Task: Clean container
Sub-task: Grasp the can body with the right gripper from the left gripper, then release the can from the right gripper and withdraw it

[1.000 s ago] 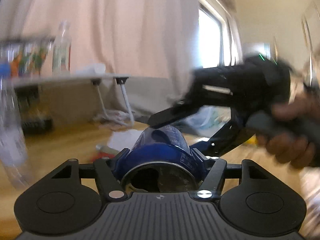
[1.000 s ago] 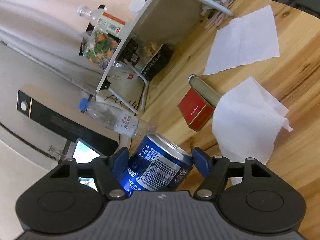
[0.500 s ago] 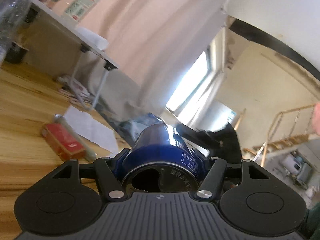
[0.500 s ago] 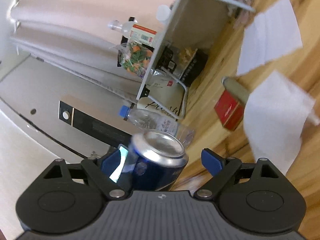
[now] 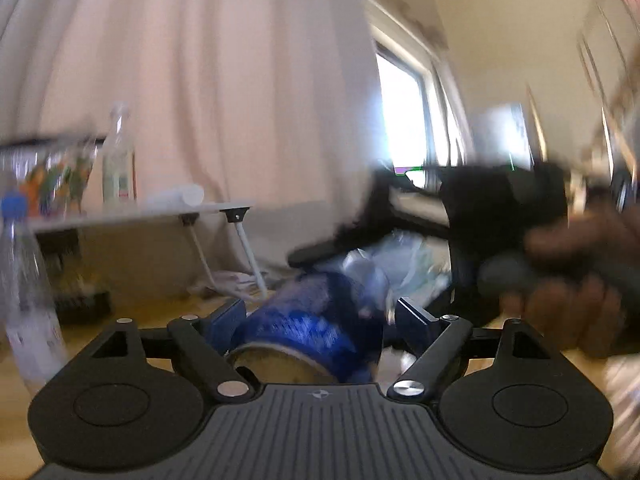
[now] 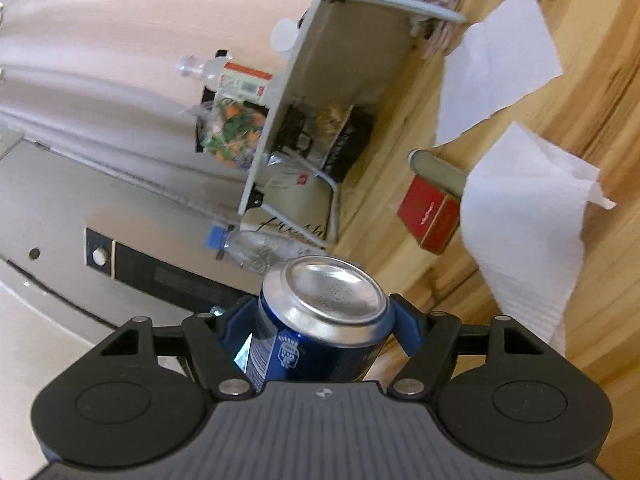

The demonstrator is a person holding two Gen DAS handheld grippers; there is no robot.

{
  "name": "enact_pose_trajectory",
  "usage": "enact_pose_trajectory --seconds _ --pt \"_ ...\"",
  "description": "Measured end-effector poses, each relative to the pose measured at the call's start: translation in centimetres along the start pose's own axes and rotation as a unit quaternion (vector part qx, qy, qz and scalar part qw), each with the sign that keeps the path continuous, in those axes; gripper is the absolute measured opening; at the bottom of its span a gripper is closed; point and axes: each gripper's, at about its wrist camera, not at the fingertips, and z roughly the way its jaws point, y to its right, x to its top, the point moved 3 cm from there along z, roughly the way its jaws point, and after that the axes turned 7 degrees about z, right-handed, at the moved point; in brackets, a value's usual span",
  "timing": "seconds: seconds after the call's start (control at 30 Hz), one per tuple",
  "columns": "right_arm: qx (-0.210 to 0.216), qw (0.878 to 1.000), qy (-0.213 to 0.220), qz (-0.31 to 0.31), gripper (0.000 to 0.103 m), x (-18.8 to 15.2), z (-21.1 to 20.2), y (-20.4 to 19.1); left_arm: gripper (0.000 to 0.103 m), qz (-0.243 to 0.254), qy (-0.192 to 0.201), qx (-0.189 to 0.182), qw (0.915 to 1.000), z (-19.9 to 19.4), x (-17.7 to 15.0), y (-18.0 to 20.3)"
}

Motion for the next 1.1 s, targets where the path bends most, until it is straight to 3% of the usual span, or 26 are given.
enact_pose_trajectory --seconds 0.07,0.13,0.23,0.37,0.43,0.53,0.6,0.67,0.73,0.83,0.87,0.9,1.03,1.1 --pt "-0.006 1.0 -0.001 -0.003 0.072 0.1 -0.1 -0.1 0.083 0.017 -0.01 -0.002 0.9998 0.4 -0.3 0.6" --pt "-0.009 1.0 -0.009 -0.007 0.072 0.1 0.0 -0.2 0.083 -0.005 -0.01 -0.014 0.9998 0.4 -0.3 0.1" --pt "-0.003 1.0 -0.013 -0.007 0.072 -0.1 -0.1 0.0 0.075 -0.036 -0.013 -0.027 0.9989 0.4 -0.2 -0.8" --pt "0.0 1.0 -0.02 -0.003 0.072 -0.2 0.2 0.1 0.067 -0.031 -0.014 -0.029 0.999 0.6 -0.2 -0.5" --pt "-0.012 0.999 -0.024 -0.024 0.074 0.0 0.3 -0.3 0.067 -0.047 -0.025 -0.023 0.9983 1.1 -0.4 -1.3" --pt "-0.066 0.989 0.009 -0.134 0.085 0.9 -0.4 -2.3 0.067 -0.084 -0.042 0.002 0.9956 1.7 -0.8 -3.3" --pt "-0.132 0.964 0.033 -0.23 0.088 1.6 -0.6 -3.3 0.067 -0.091 -0.056 0.028 0.9939 2.0 -1.1 -4.0" --pt "-0.206 0.916 0.038 -0.341 0.088 1.7 -0.1 -3.5 0.067 -0.098 -0.073 0.049 0.9914 2.2 -1.6 -4.5" --pt "-0.26 0.859 0.022 -0.44 0.088 0.9 0.9 -3.0 0.067 -0.101 -0.09 0.064 0.9887 2.4 -2.1 -4.9" --pt "-0.286 0.788 -0.005 -0.545 0.088 -1.1 2.1 -2.1 0.067 -0.107 -0.1 0.07 0.9866 2.7 -2.4 -5.4" --pt "-0.291 0.771 -0.011 -0.566 0.088 -1.5 2.5 -1.8 0.067 -0.107 -0.098 0.07 0.987 2.7 -2.4 -5.4" --pt "-0.295 0.761 -0.019 -0.577 0.088 -1.8 3.0 -1.5 0.067 -0.104 -0.097 0.071 0.9873 2.6 -2.4 -5.2" --pt "-0.291 0.773 -0.054 -0.561 0.088 -1.7 4.9 -0.1 0.067 -0.095 -0.101 0.067 0.9881 2.8 -2.3 -4.9" --pt "-0.3 0.766 -0.059 -0.565 0.086 -1.7 5.8 0.6 0.067 -0.094 -0.103 0.065 0.988 2.8 -2.3 -4.9"
